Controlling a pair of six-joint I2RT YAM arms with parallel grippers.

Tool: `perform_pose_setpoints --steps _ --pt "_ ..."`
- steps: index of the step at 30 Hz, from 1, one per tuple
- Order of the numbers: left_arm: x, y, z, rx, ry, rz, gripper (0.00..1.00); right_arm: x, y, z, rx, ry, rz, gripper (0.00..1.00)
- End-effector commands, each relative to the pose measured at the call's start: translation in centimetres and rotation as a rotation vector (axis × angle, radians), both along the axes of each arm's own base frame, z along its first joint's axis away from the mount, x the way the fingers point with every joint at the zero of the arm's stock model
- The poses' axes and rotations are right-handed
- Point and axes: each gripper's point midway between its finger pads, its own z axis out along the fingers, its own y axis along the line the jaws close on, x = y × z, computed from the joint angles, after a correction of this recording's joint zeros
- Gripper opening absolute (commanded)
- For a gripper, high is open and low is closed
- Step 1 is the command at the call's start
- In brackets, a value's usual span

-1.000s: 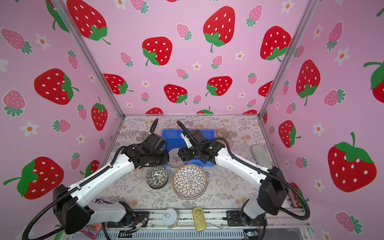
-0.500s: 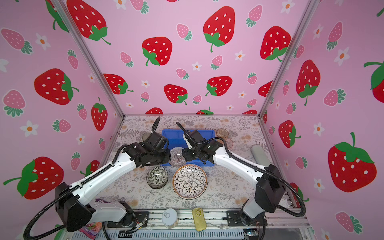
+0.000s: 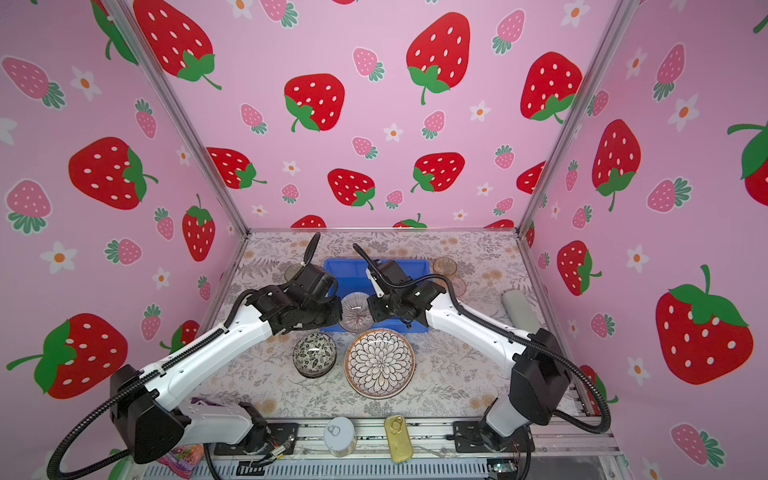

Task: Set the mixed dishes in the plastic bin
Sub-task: 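Close right gripper on the striped bowl rim while left gripper holds it, then lower the striped bowl into the bin with right gripper while left gripper withdraws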

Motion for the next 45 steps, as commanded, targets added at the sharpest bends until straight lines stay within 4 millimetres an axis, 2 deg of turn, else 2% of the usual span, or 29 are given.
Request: perform_pose_setpoints --steps 1,10,14,16,23,26,29,35,45 --pt "0.9 -1.2 1.6 -0.051 -0.053 -0.01 0.0 0.1 -0.1 -0.6 -0.008 0.012 -0.004 0.25" --pt "0.8 -1.5 1.1 -0.071 -0.049 -0.016 0.0 0.2 -0.5 -0.6 0.003 0.016 -0.017 0.0" --pt "0.5 -1.5 1.0 -0.079 -0.048 -0.015 0.0 0.6 -0.9 -0.2 0.012 0.012 -0.026 0.0" --pt "0.5 -1.3 1.1 -0.085 -0.058 -0.01 0.05 0.9 -1.3 -0.2 0.012 0.014 -0.034 0.0" --pt "0.7 -1.2 1.8 -0.084 -0.083 -0.014 0.53 2.1 -3.3 0.3 0.011 0.014 -0.075 0.0" --pt "0.6 -0.9 2.4 -0.083 -0.099 -0.013 0.7 2.8 -4.2 0.8 0.017 0.007 -0.094 0.0" --pt "0.3 -0.2 2.7 -0.074 -0.113 0.003 0.82 3.6 -5.1 1.1 0.017 0.003 -0.105 0.0" --pt "-0.1 1.7 3.2 -0.04 -0.132 0.044 0.91 5.3 -6.7 1.0 -0.019 0.002 -0.115 0.0" --pt "-0.5 4.7 3.3 -0.042 -0.144 0.106 0.91 8.6 -8.8 -0.5 -0.107 0.029 -0.135 0.0"
